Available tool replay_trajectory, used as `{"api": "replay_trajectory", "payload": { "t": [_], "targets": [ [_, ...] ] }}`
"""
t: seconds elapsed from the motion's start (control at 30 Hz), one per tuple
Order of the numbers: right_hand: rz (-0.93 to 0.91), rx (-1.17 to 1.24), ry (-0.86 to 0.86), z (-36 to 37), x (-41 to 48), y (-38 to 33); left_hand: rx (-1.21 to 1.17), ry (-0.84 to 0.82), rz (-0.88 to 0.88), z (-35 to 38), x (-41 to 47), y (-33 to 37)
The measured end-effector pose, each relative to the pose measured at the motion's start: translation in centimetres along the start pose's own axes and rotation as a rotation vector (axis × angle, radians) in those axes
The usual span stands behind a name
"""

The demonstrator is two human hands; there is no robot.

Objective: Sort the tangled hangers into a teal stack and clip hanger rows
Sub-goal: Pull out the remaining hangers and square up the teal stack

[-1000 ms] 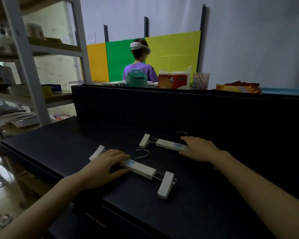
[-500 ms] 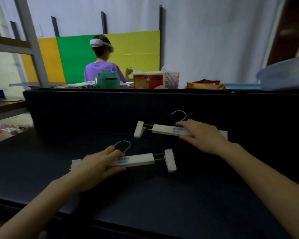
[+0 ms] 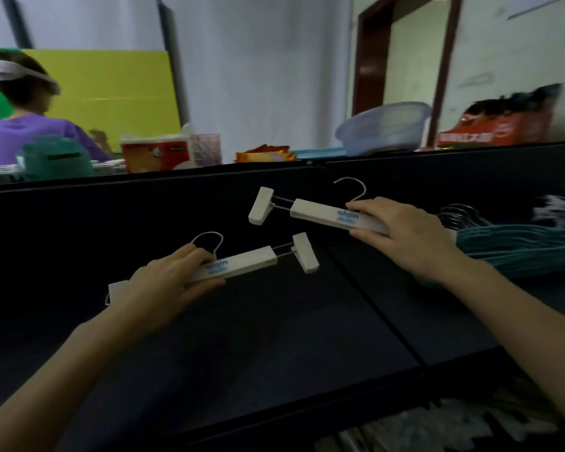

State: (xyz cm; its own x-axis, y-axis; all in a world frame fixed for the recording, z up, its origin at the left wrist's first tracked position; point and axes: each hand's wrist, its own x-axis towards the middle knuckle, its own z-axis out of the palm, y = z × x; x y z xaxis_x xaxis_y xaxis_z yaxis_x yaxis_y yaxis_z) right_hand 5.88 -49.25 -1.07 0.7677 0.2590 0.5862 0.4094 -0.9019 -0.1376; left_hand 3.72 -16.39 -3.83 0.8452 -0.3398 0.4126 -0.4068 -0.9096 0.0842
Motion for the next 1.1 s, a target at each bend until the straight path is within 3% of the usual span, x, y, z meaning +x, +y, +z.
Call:
{"api": "replay_trajectory", "payload": {
  "t": [0.27, 0.57, 0.87, 1.1],
  "targets": [
    [0.155, -0.086, 0.047, -6.3, -6.7, 8.2, 0.015, 0.063, 0.201, 2.3, 7.1, 8.5],
    [0.286, -0.171, 0.089, -15.1, -15.0, 20.2, -0.018, 0.159, 0.339, 4.9, 13.7, 25.0],
    [0.398, -0.199, 0.085, -22.4, -21.9, 33.2, -0.013, 0.069, 0.403, 9.8, 19.3, 41.2],
    [0.449, -0.21, 0.111, -24.6, -23.5, 41.0, -0.011, 0.055, 0.413, 13.0, 24.8, 48.7]
  ]
}}
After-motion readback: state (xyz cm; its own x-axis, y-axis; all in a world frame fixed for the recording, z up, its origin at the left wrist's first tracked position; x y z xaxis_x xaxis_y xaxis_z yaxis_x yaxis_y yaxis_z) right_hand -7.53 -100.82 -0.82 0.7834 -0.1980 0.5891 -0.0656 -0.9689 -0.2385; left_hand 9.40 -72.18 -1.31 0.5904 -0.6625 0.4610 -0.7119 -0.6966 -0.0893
